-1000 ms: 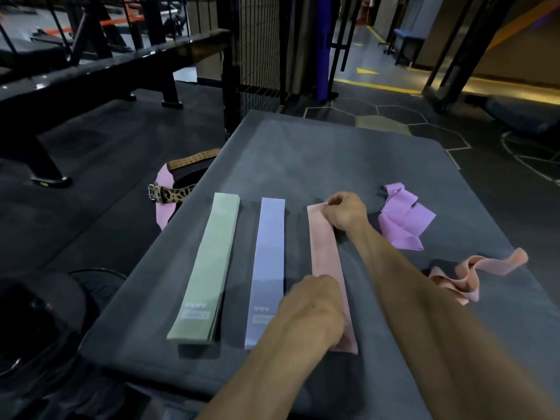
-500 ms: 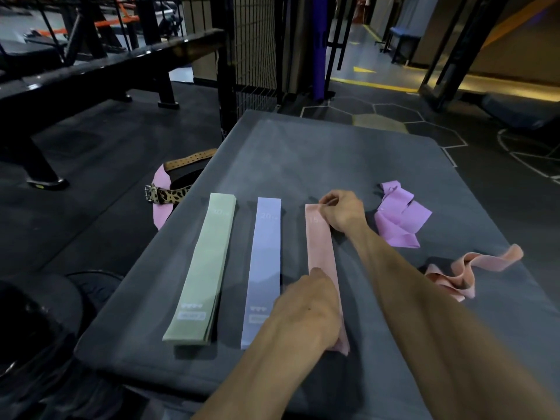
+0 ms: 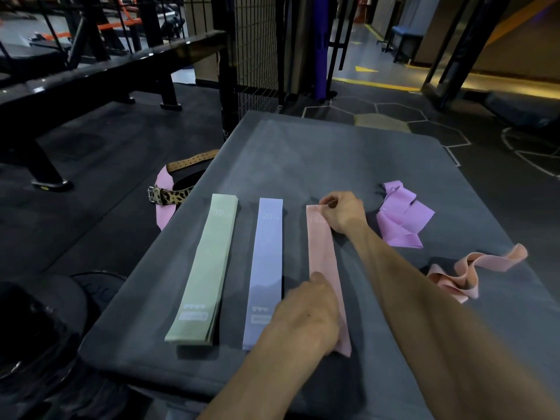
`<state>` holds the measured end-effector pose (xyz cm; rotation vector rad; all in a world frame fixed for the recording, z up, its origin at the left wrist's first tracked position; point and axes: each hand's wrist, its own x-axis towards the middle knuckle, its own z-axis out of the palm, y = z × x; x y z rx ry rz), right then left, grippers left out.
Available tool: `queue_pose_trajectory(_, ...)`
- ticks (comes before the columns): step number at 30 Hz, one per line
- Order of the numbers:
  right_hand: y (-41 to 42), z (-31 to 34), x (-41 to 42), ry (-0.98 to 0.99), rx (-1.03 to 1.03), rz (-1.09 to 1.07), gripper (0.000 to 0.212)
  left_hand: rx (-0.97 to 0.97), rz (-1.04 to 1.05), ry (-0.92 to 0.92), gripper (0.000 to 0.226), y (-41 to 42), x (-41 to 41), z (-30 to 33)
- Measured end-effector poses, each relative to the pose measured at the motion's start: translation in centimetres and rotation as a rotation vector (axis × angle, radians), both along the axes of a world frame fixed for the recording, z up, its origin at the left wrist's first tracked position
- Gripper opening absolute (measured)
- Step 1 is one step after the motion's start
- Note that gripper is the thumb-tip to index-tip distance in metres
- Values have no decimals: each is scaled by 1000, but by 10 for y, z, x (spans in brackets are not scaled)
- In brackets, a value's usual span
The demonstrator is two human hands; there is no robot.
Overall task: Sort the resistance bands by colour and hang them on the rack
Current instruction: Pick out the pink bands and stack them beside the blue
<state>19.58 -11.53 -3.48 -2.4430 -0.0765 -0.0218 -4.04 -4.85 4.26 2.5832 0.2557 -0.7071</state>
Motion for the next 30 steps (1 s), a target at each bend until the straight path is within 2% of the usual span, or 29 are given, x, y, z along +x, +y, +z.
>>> queue_pose_trajectory(6, 0, -1, 2, -21, -30, 10, 12, 73, -47, -79, 52, 1, -7, -10)
queue_pose_trajectory(12, 0, -3, -1, -50, -45, 22, 13, 250, -224, -311, 29, -2, -21, -8)
queue_pose_trajectory(17, -1, -4, -1, -67, -42, 32, 12, 195, -329, -541, 24, 1, -30, -18)
queue_pose_trajectory(23, -2, -6, -1, -51, 17, 10, 12, 215, -422, -638, 18, 3, -41, -36)
queue_pose_trajectory(25, -2, -5, -1, -49, 38, 20, 10, 240, -423, -661, 17, 4, -44, -41)
queue_pose_trajectory(28, -3, -3, -3, -36, 68, 25, 8, 211, -387, -792, 8, 3, -48, -51)
queue_pose_trajectory(30, -4, -2, -4, -30, 76, 30, 9, 187, -358, -877, 19, -2, -52, -56)
